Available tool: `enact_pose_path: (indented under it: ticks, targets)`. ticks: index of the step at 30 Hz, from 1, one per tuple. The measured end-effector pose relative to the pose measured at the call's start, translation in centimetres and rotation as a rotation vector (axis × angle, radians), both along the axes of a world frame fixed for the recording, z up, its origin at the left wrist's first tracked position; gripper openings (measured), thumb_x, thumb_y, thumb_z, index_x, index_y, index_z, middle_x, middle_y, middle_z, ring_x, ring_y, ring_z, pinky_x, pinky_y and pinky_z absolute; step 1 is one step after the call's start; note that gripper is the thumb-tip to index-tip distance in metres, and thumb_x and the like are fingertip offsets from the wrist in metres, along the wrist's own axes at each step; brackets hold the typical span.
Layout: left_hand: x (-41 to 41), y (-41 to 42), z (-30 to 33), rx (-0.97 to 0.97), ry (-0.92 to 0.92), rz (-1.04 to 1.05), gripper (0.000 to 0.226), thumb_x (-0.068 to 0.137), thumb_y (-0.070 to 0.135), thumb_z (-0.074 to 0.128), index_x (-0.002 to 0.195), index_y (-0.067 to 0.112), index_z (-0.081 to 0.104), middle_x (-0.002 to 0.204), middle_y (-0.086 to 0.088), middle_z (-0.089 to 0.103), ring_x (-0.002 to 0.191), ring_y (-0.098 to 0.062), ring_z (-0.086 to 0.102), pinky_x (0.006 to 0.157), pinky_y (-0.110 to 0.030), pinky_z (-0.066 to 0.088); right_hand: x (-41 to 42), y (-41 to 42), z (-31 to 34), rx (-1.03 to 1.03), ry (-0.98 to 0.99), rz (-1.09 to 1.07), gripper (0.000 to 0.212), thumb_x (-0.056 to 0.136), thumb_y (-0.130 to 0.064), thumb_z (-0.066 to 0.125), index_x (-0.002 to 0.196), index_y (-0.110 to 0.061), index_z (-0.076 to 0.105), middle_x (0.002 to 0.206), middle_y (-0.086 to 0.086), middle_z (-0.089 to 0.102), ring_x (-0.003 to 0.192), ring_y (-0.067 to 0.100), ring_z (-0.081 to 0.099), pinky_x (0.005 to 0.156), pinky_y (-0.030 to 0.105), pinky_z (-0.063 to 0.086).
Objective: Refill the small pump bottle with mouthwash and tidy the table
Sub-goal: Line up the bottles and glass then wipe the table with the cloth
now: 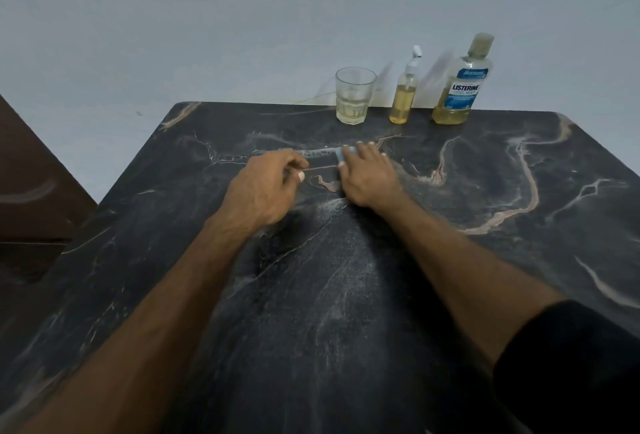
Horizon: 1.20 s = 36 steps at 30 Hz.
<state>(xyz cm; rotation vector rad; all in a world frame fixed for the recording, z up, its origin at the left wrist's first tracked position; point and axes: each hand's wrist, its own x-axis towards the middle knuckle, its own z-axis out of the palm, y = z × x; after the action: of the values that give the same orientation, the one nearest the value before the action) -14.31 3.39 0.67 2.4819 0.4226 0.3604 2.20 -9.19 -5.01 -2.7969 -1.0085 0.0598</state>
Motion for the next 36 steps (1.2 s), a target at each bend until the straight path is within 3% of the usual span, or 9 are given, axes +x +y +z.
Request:
enact_pose_path:
  ticks: [6, 12, 15, 19, 22, 25, 31, 36]
  targets:
    - [-0.8, -0.5, 0.9, 0.025, -0.023, 0.106, 0.02, 0.098, 0.02, 0.052, 0.112, 0.025, 0.064, 0.115, 0.007, 0.067, 0.101, -0.013, 0.063, 0.094, -0.042, 0.051, -7.2, 1.5, -0.1, 0.037, -0.007, 0.263, 0.052, 0.106, -0.04, 0.024, 0.154, -0.021, 0.026, 0.163, 0.014, 0.02, 0.152, 0.03, 0.012, 0.122, 0.047, 0.013]
    - [-1.9, -1.8, 0.6, 0.022, 0.01, 0.083, 0.02, 0.097, 0.022, 0.052, 0.113, 0.027, 0.063, 0.114, 0.007, 0.067, 0.102, -0.015, 0.063, 0.093, -0.044, 0.051, -11.6, -6.0, 0.4, 0.054, 0.036, 0.448, 0.052, 0.107, -0.042, 0.026, 0.156, -0.027, 0.025, 0.165, 0.005, 0.017, 0.154, 0.022, 0.008, 0.124, 0.04, 0.012]
    - [-2.3, -1.9, 0.5, 0.022, 0.034, 0.082, 0.02, 0.098, 0.022, 0.052, 0.115, 0.027, 0.062, 0.116, 0.008, 0.066, 0.102, -0.013, 0.062, 0.094, -0.045, 0.051, -10.3, -11.8, 0.5, 0.072, 0.061, 0.374, 0.055, 0.104, -0.048, 0.025, 0.156, -0.029, 0.027, 0.165, 0.001, 0.02, 0.153, 0.017, 0.011, 0.123, 0.037, 0.015]
    - [-2.6, -2.0, 0.5, 0.029, 0.059, 0.08, 0.021, 0.098, 0.022, 0.052, 0.116, 0.028, 0.062, 0.117, 0.008, 0.066, 0.103, -0.013, 0.061, 0.095, -0.046, 0.051, -4.5, -16.9, 0.8, 0.087, 0.031, 0.084, 0.054, 0.104, -0.042, 0.03, 0.154, -0.022, 0.035, 0.159, 0.008, 0.032, 0.147, 0.022, 0.026, 0.12, 0.036, 0.017]
    - [-2.6, -2.4, 0.5, 0.019, 0.067, 0.083, 0.021, 0.098, 0.022, 0.052, 0.116, 0.029, 0.061, 0.12, 0.008, 0.066, 0.108, -0.015, 0.061, 0.096, -0.047, 0.05, -1.0, -15.1, 0.6, 0.065, 0.0, -0.055, 0.052, 0.104, -0.036, 0.029, 0.151, -0.015, 0.037, 0.152, 0.014, 0.039, 0.141, 0.031, 0.033, 0.117, 0.049, 0.027]
    - [-2.5, -2.6, 0.4, 0.012, 0.079, 0.078, 0.023, 0.098, 0.021, 0.052, 0.118, 0.028, 0.06, 0.122, 0.007, 0.065, 0.11, -0.017, 0.061, 0.097, -0.047, 0.05, -0.6, -10.2, 0.2, 0.027, -0.006, -0.149, 0.053, 0.105, -0.04, 0.021, 0.152, -0.017, 0.031, 0.157, 0.016, 0.031, 0.147, 0.034, 0.025, 0.12, 0.051, 0.022]
    - [-2.5, -2.8, 0.2, 0.029, 0.103, 0.092, 0.026, 0.098, 0.018, 0.052, 0.121, 0.027, 0.06, 0.124, 0.006, 0.064, 0.111, -0.016, 0.061, 0.097, -0.046, 0.049, -4.9, -1.6, -0.3, 0.047, 0.056, -0.032, 0.056, 0.105, -0.045, 0.02, 0.155, -0.019, 0.019, 0.165, 0.017, 0.011, 0.153, 0.034, 0.005, 0.122, 0.05, 0.005]
    - [-3.1, -2.2, 0.1, 0.061, 0.133, 0.096, 0.027, 0.097, 0.018, 0.053, 0.122, 0.026, 0.059, 0.123, 0.006, 0.065, 0.11, -0.016, 0.061, 0.096, -0.045, 0.05, -5.9, -2.6, 1.5, 0.188, 0.17, 0.047, 0.059, 0.105, -0.045, 0.03, 0.156, -0.015, 0.023, 0.166, 0.013, 0.005, 0.153, 0.029, -0.001, 0.124, 0.046, 0.004]
